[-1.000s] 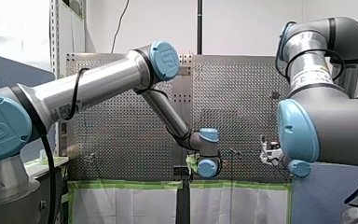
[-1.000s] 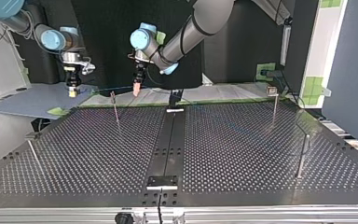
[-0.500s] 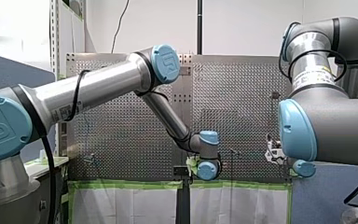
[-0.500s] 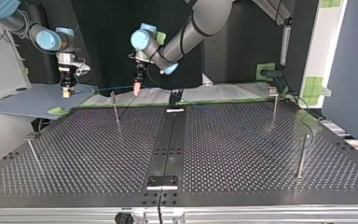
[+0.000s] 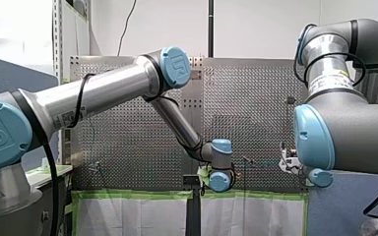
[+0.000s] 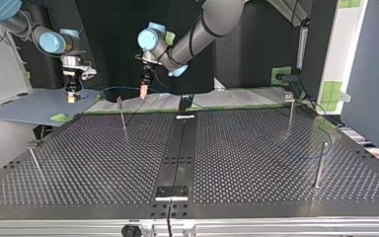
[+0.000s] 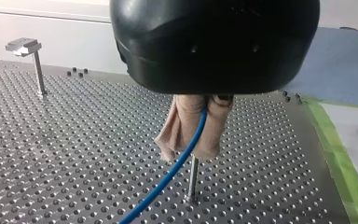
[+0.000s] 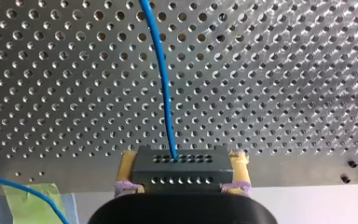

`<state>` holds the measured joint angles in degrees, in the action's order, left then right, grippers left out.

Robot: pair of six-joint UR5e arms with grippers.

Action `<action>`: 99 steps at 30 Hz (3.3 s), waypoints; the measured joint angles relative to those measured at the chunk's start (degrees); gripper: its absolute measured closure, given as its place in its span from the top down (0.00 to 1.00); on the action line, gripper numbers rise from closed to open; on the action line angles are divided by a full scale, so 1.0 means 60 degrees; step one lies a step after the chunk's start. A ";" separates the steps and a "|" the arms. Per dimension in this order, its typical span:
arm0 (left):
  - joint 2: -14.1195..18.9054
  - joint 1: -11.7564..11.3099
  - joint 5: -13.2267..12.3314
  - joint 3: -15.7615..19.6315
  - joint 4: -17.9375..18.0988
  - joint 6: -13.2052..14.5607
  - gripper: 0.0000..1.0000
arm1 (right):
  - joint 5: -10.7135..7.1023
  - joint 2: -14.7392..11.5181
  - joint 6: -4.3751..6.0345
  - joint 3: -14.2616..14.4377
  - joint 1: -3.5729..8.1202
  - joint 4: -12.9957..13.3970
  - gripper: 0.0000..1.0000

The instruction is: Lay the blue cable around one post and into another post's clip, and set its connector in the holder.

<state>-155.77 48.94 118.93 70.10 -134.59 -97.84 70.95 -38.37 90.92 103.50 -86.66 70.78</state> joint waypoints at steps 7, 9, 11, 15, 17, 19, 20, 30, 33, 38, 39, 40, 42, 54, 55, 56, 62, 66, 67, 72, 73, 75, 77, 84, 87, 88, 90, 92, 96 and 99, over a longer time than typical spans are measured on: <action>0.0000 -0.0083 -0.0012 0.0002 0.0063 -0.0039 0.02 | -0.0041 0.0221 0.0035 -0.0029 0.0042 0.0164 0.00; -0.0001 -0.0132 -0.0019 0.0002 0.0069 -0.0042 0.02 | -0.0053 0.0335 0.0024 -0.0053 0.0050 0.0200 0.00; 0.0000 -0.0155 -0.0013 0.0002 0.0073 -0.0037 0.02 | -0.0056 0.0394 0.0012 -0.0071 0.0051 0.0216 0.00; -0.0001 -0.0226 -0.0022 -0.0011 0.0114 -0.0028 0.02 | -0.0064 0.0431 0.0001 -0.0133 0.0051 0.0161 0.00; -0.0001 -0.0263 -0.0034 -0.0025 0.0143 -0.0022 0.02 | -0.0062 0.0433 -0.0002 -0.0171 0.0056 0.0113 0.00; -0.0001 -0.0306 -0.0046 -0.0035 0.0164 0.0004 0.02 | -0.0061 0.0434 -0.0003 -0.0202 0.0056 0.0085 0.00; -0.0001 -0.0318 -0.0048 -0.0036 0.0167 0.0013 0.02 | -0.0061 0.0435 -0.0004 -0.0223 0.0055 0.0071 0.00; -0.0001 -0.0492 -0.0139 -0.0043 0.0176 0.0188 0.02 | -0.0060 0.0436 -0.0032 -0.0340 0.0056 -0.0056 0.00; -0.0001 -0.0502 -0.0169 -0.0044 0.0167 0.0285 0.02 | -0.0060 0.0436 -0.0032 -0.0359 0.0049 -0.0066 0.00; -0.0001 -0.0450 -0.0302 -0.0043 0.0153 0.0457 0.02 | -0.0107 0.0437 -0.0038 -0.0372 0.0022 -0.0062 0.00; -0.0001 -0.0428 -0.0320 -0.0043 0.0148 0.0480 0.02 | -0.0121 0.0437 -0.0039 -0.0372 0.0019 -0.0060 0.00; -0.0001 -0.0407 -0.0324 -0.0043 0.0138 0.0491 0.02 | -0.0133 0.0437 -0.0039 -0.0374 0.0017 -0.0057 0.00; -0.0005 -0.0347 -0.0312 -0.0043 0.0115 0.0506 0.02 | -0.0151 0.0437 -0.0043 -0.0378 0.0006 -0.0058 0.00; -0.0008 -0.0449 -0.0265 -0.0170 -0.0009 0.0470 0.02 | -0.0163 0.0437 -0.0047 -0.0395 -0.0019 -0.0075 0.00; -0.0010 -0.0457 -0.0260 -0.0213 -0.0056 0.0466 0.02 | -0.0164 0.0437 -0.0047 -0.0395 -0.0024 -0.0075 0.00; -0.0012 -0.0463 -0.0255 -0.0250 -0.0105 0.0463 0.02 | -0.0164 0.0437 -0.0047 -0.0395 -0.0030 -0.0075 0.00; -0.0201 -0.0595 -0.0241 -0.0585 -0.0488 0.0261 0.02 | -0.0164 0.0437 -0.0057 -0.0395 -0.0046 -0.0100 0.00; -0.0426 -0.0657 -0.0301 -0.0897 -0.0803 -0.0037 0.02 | -0.0163 0.0438 -0.0063 -0.0396 -0.0048 -0.0113 0.00; -0.0443 -0.0663 -0.0320 -0.0940 -0.0847 -0.0076 0.02 | -0.0164 0.0438 -0.0063 -0.0396 -0.0049 -0.0113 0.00; -0.0490 -0.0710 -0.0401 -0.1237 -0.1190 -0.0258 0.02 | -0.0164 0.0438 -0.0057 -0.0399 -0.0034 -0.0106 0.00; -0.0489 -0.0721 -0.0405 -0.1256 -0.1217 -0.0268 0.02 | -0.0164 0.0438 -0.0055 -0.0403 -0.0029 -0.0105 0.00; -0.0490 -0.0740 -0.0414 -0.1276 -0.1245 -0.0273 0.02 | -0.0164 0.0438 -0.0049 -0.0407 -0.0017 -0.0104 0.00; -0.0491 -0.0749 -0.0429 -0.1283 -0.1253 -0.0272 0.02 | -0.0165 0.0437 -0.0033 -0.0413 -0.0008 -0.0093 0.00; -0.0496 -0.0770 -0.0482 -0.1339 -0.1282 -0.0229 0.02 | -0.0168 0.0437 0.0005 -0.0463 0.0016 -0.0101 0.00; -0.0497 -0.0779 -0.0454 -0.1342 -0.1287 -0.0209 0.02 | -0.0167 0.0438 0.0029 -0.0473 0.0020 -0.0103 0.00; -0.0498 -0.0782 -0.0445 -0.1343 -0.1290 -0.0205 0.02 | -0.0168 0.0438 0.0038 -0.0476 0.0024 -0.0103 0.00; -0.0497 -0.0791 -0.0432 -0.1343 -0.1291 -0.0194 0.02 | -0.0168 0.0438 0.0075 -0.0493 0.0033 -0.0104 0.00; -0.0497 -0.0794 -0.0429 -0.1345 -0.1289 -0.0184 0.02 | -0.0173 0.0438 0.0126 -0.0536 0.0041 -0.0114 0.00; -0.0499 -0.0826 -0.0416 -0.1346 -0.1295 -0.0204 0.02 | -0.0156 0.0438 0.0164 -0.0671 0.0045 -0.0263 0.00; -0.0499 -0.0851 -0.0410 -0.1346 -0.1299 -0.0226 0.02 | -0.0141 0.0438 0.0178 -0.0734 0.0060 -0.0340 0.00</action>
<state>-158.76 43.83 116.47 62.03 -142.38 -99.19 70.11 -35.74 91.99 99.10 -86.31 68.74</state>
